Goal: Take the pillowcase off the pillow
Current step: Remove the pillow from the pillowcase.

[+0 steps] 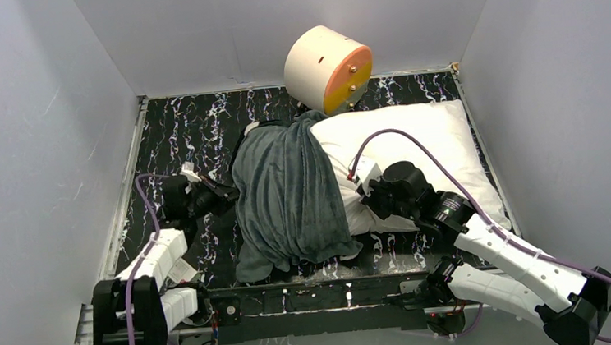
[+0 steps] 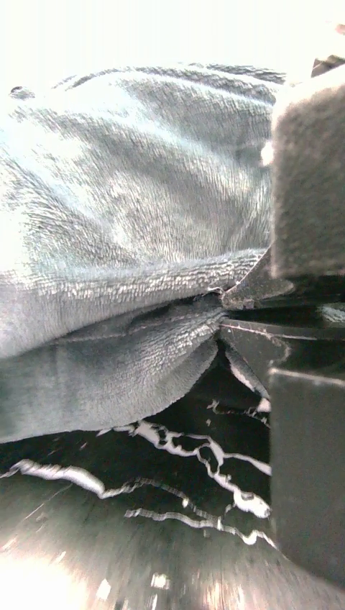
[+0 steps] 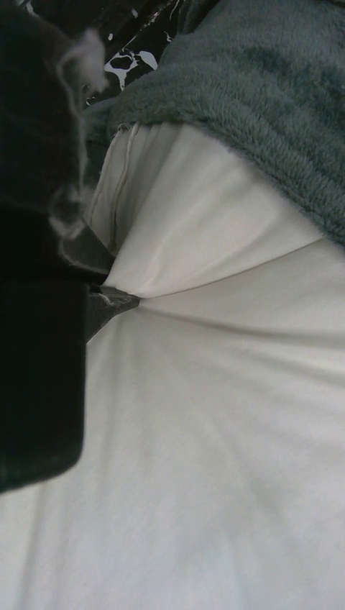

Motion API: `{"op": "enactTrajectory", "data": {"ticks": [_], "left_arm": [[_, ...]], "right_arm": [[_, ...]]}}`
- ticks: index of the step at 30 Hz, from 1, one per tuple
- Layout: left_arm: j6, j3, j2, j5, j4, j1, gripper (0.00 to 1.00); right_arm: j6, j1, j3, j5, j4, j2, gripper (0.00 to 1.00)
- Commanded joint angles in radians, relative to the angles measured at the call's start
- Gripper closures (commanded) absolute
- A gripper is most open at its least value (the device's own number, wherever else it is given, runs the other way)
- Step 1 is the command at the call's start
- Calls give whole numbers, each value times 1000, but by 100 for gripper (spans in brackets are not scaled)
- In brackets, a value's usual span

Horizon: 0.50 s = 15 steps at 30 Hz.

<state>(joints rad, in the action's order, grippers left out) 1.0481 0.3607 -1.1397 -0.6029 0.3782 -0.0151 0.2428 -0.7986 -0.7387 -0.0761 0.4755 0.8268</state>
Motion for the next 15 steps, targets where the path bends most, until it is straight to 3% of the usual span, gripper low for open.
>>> {"op": "enactTrajectory", "data": {"ticks": [1, 3, 5, 12, 15], "left_arm": [[-254, 202, 117, 372, -564, -2, 100], [-321, 297, 130, 627, -762, 4, 100], [-374, 396, 122, 772, -863, 36, 100], [-501, 581, 92, 1071, -987, 144, 100], [-537, 609, 94, 1115, -982, 196, 100]], "right_arm": [[-86, -1, -9, -97, -34, 10, 100], [-99, 0, -7, -125, -39, 9, 100], [-105, -1, -3, -136, -42, 9, 100], [-139, -1, -1, -181, -49, 30, 100], [-151, -1, -10, -168, -42, 50, 100]]}}
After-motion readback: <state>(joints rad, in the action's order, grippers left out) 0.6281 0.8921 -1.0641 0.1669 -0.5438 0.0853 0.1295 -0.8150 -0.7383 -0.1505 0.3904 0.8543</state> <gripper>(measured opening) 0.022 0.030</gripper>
